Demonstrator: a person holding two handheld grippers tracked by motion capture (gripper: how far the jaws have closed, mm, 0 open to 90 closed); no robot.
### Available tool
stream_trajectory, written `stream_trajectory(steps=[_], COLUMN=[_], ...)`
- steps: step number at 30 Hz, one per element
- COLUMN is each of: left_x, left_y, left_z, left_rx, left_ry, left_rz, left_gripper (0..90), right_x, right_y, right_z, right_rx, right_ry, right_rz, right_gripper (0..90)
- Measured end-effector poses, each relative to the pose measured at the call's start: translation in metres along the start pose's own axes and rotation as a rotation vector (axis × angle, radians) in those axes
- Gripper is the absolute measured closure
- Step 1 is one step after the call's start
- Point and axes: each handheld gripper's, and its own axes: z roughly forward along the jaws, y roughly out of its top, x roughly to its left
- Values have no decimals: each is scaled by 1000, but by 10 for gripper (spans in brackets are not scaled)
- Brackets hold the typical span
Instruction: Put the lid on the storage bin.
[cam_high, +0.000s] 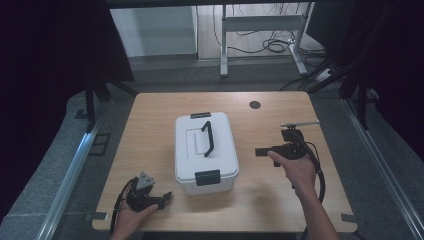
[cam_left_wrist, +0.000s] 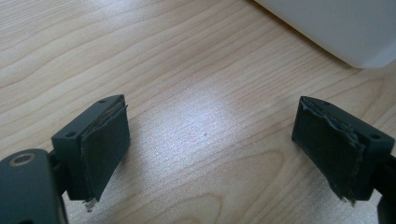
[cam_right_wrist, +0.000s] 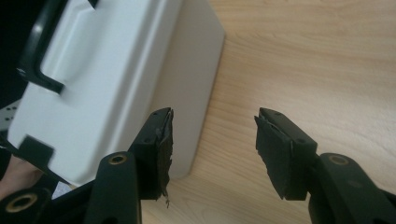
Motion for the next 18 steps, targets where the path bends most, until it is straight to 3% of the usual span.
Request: stream_trajectory(steps=[4,12,18], left_x=[0,0,0], left_y=[0,0,0], left_z=[0,0,-1], left_rx=[0,2,3], left_ry=[-2,-1,-1], left_rz=[-3,-2,-1], left_gripper=[112,113,116], right_x=[-19,-52,-52], right_y=[-17,-52,-54], right_z=[2,10,9], right_rx=[10,26,33], right_ry=[6,-29,-69], right_rz=[10,30,3], right_gripper=[462,459,453])
